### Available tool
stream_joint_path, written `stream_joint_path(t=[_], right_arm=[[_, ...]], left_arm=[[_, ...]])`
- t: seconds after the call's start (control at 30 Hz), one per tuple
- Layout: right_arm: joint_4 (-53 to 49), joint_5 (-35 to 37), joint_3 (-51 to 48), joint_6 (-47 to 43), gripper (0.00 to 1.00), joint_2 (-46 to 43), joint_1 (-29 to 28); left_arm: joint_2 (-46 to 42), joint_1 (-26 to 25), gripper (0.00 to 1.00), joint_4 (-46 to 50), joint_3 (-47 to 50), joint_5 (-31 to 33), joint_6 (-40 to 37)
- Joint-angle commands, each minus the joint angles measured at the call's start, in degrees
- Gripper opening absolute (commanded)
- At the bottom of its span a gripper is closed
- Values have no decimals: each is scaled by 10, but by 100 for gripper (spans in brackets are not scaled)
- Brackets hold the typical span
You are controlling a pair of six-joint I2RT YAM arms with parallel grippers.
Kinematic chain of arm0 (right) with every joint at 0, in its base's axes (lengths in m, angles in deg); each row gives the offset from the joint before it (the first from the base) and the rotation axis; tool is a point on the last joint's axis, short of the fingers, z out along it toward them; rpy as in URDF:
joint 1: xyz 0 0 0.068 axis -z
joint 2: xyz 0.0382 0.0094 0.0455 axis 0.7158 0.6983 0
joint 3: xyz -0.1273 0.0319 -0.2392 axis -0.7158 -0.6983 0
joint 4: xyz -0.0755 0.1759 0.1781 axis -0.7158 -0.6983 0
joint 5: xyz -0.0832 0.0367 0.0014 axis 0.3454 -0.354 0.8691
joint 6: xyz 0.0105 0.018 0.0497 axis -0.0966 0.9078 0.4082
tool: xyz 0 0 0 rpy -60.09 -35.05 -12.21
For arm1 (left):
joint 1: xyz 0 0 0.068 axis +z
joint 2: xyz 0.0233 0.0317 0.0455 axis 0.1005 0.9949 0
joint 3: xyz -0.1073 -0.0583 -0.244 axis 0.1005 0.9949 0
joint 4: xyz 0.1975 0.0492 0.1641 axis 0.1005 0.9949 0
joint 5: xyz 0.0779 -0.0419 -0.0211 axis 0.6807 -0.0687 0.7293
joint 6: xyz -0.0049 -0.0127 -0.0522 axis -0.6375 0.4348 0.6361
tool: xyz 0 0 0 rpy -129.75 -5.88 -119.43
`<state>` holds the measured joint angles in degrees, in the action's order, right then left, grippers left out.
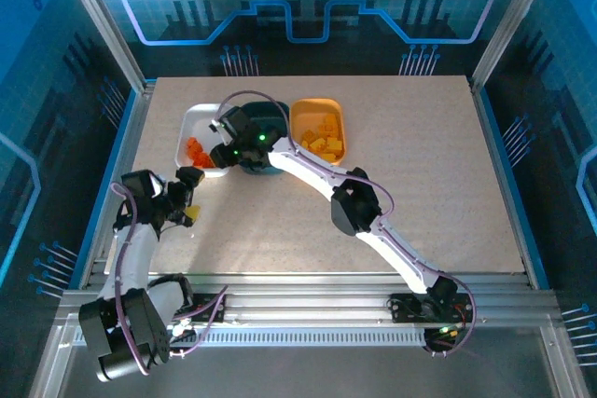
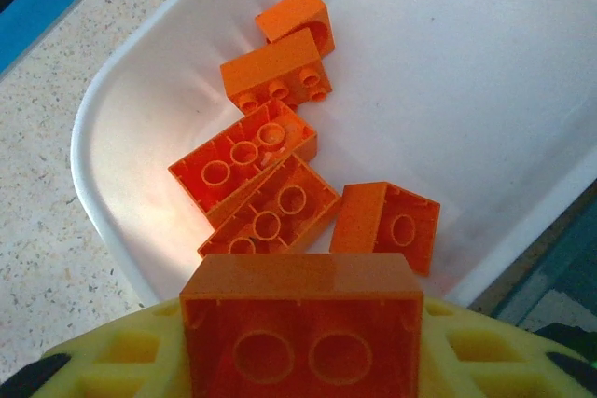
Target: Sort the legos into containers by color
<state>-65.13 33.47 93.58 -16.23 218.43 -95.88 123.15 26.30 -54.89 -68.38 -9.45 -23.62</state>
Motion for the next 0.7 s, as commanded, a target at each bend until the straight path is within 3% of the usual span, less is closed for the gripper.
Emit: stream_joint_path(t=[0.0, 0.13, 0.3, 0.6, 0.63, 0.67], right_arm=[[-27, 4, 34, -13, 69, 10, 2], [-26, 16, 25, -21, 76, -18, 1], [-30, 50, -19, -29, 74, -88, 2], [182, 121, -528, -43, 79, -489, 18], [190, 150, -573, -57, 80, -533, 14], [194, 177, -610, -75, 89, -569, 7]], left_arm=[[-5, 6, 99, -5, -6, -32, -10], [-6, 6, 99, -12, -6, -42, -10], [-16, 2, 99, -8, -18, -51, -26], [-54, -103, 99, 118, -127, 30, -134], [-60, -119, 99, 139, -151, 41, -145], [-67, -136, 99, 155, -169, 65, -156]])
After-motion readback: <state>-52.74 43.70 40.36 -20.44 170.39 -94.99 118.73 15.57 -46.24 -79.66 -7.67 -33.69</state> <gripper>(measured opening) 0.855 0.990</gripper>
